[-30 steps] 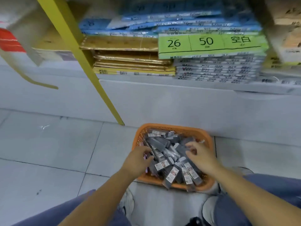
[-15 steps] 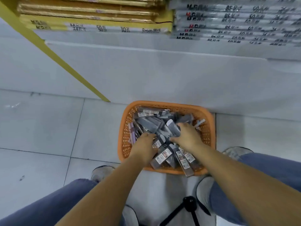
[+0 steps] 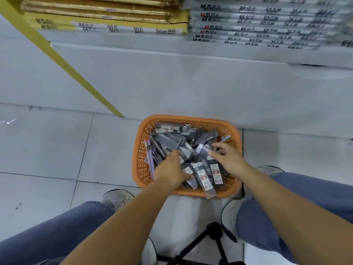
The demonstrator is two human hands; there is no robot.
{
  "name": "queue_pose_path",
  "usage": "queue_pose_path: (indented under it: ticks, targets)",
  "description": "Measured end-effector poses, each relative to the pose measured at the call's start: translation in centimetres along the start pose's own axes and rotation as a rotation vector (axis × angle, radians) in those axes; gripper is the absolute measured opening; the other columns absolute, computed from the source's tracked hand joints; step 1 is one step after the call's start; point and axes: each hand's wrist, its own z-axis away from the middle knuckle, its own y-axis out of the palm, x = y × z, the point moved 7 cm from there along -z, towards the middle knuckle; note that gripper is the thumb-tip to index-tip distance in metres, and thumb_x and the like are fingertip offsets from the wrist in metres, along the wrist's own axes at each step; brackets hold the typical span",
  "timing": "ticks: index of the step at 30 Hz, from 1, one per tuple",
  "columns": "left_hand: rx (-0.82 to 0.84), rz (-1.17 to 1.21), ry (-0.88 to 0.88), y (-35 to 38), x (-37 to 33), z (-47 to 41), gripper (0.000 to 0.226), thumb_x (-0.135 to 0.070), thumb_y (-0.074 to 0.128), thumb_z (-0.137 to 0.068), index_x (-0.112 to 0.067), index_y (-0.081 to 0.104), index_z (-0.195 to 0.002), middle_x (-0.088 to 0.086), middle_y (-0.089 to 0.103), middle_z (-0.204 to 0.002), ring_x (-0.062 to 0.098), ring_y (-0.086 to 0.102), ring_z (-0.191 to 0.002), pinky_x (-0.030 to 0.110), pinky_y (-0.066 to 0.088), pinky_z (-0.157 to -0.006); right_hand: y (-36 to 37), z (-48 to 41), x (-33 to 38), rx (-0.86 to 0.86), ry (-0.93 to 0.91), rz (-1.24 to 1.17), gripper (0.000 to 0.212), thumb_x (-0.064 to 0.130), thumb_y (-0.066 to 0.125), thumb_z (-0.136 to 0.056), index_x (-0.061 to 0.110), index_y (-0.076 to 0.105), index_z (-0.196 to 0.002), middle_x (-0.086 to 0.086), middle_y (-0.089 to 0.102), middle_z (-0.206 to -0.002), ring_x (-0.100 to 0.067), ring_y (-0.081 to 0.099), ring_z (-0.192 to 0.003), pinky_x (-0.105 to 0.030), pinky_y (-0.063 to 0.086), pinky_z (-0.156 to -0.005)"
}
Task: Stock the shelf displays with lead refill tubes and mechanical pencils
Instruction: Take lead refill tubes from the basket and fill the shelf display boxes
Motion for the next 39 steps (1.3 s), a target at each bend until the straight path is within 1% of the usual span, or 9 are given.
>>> queue_pose_path:
  ticks: [4,8,12,16,19,23,28,31,39]
  targets:
    - [-0.013,-0.113,0.006,0.3,-0.1,-0.5,0.075,-0.047,0.081,-0.076,-0.021,0.038,-0.132,0.002,0.064,-0.121,0.023,0.066,-0.098,0.037,0.055,-0.073,0.5,0.1,-0.9,0.06,0.032,0.067,0.063,0.023,0.078,-0.08,0.019,0.049,-0.136,0.002,0.059,-0.113,-0.013,0.057,-0.098,-0.028,0.048,-0.082]
    - [0.01,-0.003,-0.056,0.1,1.3,-1.2,0.071,-0.035,0.08,-0.079,-0.02,0.042,-0.137,0.002,0.068,-0.115,0.022,0.066,-0.097,0.036,0.057,-0.075,1.7,-0.2,-0.5,0.074,0.009,0.234,0.078,0.034,0.081,-0.074,0.02,0.042,-0.14,-0.003,0.049,-0.14,-0.021,0.051,-0.122,-0.035,0.043,-0.1]
    - [0.011,0.035,-0.048,0.1,2.4,-0.4,0.078,-0.053,0.081,-0.071,-0.028,0.041,-0.133,-0.005,0.066,-0.121,0.019,0.065,-0.104,0.029,0.045,-0.063,2.7,-0.1,-0.4,0.008,-0.001,0.327,0.073,0.034,0.081,-0.074,0.022,0.042,-0.136,-0.003,0.048,-0.14,-0.022,0.053,-0.119,-0.029,0.042,-0.084]
    - [-0.045,-0.047,0.035,0.8,2.4,0.2,0.074,-0.051,0.081,-0.07,-0.029,0.041,-0.129,-0.006,0.059,-0.13,0.019,0.058,-0.114,0.033,0.046,-0.076,2.3,-0.2,-1.0,-0.002,0.023,0.235,0.062,0.031,0.078,-0.078,0.017,0.051,-0.132,-0.002,0.056,-0.132,-0.02,0.056,-0.113,-0.027,0.041,-0.083]
    - [-0.012,0.055,-0.001,0.6,2.6,-0.3,0.062,-0.031,0.079,-0.076,-0.023,0.044,-0.126,-0.003,0.065,-0.11,0.017,0.065,-0.096,0.028,0.05,-0.07,1.3,0.3,-1.4,-0.022,0.056,0.041,0.053,0.022,0.077,-0.08,0.016,0.054,-0.127,-0.002,0.061,-0.124,-0.02,0.059,-0.108,-0.034,0.048,-0.09]
    - [0.062,0.586,-0.103,-0.2,3.6,0.3,0.023,-0.011,0.067,-0.087,-0.019,0.056,-0.105,-0.003,0.066,-0.081,-0.002,0.062,-0.05,0.016,0.051,-0.047,-0.3,1.1,-0.2,-0.036,0.056,-0.166,0.038,0.02,0.075,-0.082,0.027,0.057,-0.115,0.004,0.066,-0.113,-0.013,0.064,-0.096,-0.032,0.053,-0.081]
    - [0.189,1.18,-0.081,-3.4,0.1,3.0,0.017,-0.031,0.064,-0.096,-0.022,0.067,-0.11,-0.002,0.077,-0.096,0.011,0.075,-0.087,0.034,0.059,-0.083,-1.1,3.2,5.9,-0.009,-0.074,-0.476,0.029,0.017,0.076,-0.081,0.024,0.067,-0.107,0.009,0.073,-0.101,-0.018,0.07,-0.095,-0.038,0.055,-0.082]
    - [0.265,1.377,0.116,-7.5,-4.2,5.3,0.022,-0.031,0.063,-0.096,-0.022,0.073,-0.113,0.007,0.075,-0.112,0.02,0.075,-0.096,0.038,0.061,-0.079,-1.5,6.1,11.5,0.001,-0.215,-0.564,0.022,0.024,0.075,-0.082,0.028,0.072,-0.103,0.006,0.075,-0.099,-0.017,0.072,-0.09,-0.031,0.056,-0.073]
    - [0.118,1.14,0.38,-19.4,-8.1,13.0,0.031,-0.028,0.062,-0.098,-0.017,0.065,-0.127,0.012,0.072,-0.12,0.031,0.067,-0.114,0.054,0.051,-0.1,-6.0,15.6,24.3,-0.173,-0.518,-0.314,0.024,0.034,0.073,-0.083,0.013,0.061,-0.085,0.0,0.062,-0.084,-0.003,0.059,-0.064,-0.007,0.039,-0.049]
